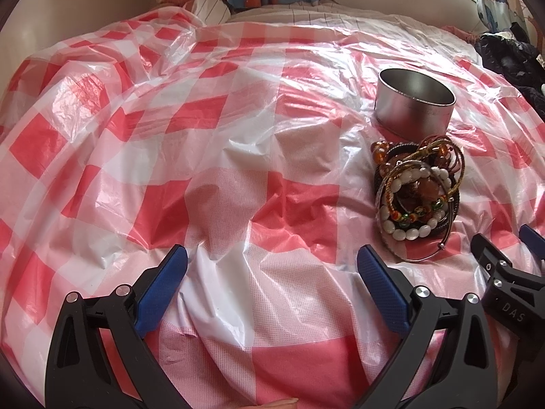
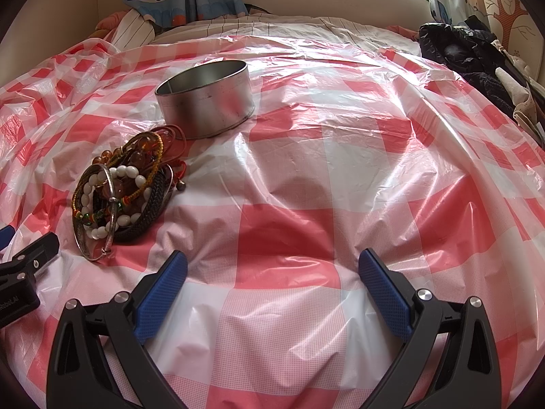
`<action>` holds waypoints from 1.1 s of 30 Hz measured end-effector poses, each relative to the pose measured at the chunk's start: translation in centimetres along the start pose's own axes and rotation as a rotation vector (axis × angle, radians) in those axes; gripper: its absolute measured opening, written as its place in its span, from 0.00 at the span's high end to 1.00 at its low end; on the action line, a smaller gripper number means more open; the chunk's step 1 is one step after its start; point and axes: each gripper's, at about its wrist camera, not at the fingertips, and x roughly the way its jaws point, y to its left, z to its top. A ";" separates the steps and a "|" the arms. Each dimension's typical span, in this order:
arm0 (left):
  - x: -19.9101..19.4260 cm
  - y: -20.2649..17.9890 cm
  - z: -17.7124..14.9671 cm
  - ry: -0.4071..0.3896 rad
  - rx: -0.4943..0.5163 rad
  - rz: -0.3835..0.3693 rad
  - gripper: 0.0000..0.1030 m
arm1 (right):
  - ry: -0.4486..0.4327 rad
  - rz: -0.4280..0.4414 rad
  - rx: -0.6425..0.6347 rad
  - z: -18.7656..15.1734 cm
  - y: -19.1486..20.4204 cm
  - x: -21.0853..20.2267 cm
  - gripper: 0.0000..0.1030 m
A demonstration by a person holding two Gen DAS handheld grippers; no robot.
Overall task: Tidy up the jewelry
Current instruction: 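Move the left tool over the bracelet pile beside the silver tin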
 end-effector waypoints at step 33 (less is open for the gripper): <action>0.9 -4.2 1.1 -0.018 0.201 -0.191 0.35 | 0.001 0.000 0.000 0.1 0.0 -0.1 0.07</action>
